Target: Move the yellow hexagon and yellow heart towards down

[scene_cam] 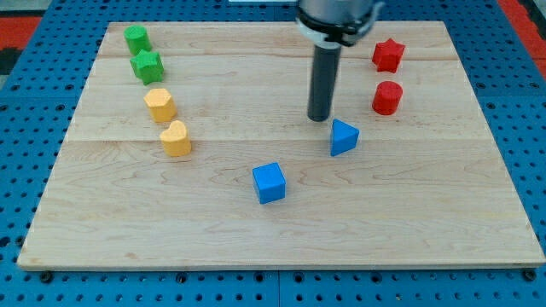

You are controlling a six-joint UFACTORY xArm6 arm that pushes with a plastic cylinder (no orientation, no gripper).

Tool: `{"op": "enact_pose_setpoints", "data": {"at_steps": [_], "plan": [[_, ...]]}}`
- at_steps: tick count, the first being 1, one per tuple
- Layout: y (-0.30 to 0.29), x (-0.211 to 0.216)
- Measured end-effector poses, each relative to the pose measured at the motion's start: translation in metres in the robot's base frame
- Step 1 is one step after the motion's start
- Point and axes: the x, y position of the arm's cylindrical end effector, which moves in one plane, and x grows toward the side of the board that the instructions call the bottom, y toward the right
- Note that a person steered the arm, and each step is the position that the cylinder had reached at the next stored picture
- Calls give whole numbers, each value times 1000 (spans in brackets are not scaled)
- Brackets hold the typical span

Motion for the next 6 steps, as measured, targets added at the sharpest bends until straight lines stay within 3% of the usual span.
{"op": "enact_pose_setpoints", "data": {"at_steps": [2, 3, 5, 6], "plan": [[-172, -27], [-227, -27], [-294, -5], [-276, 20]]}}
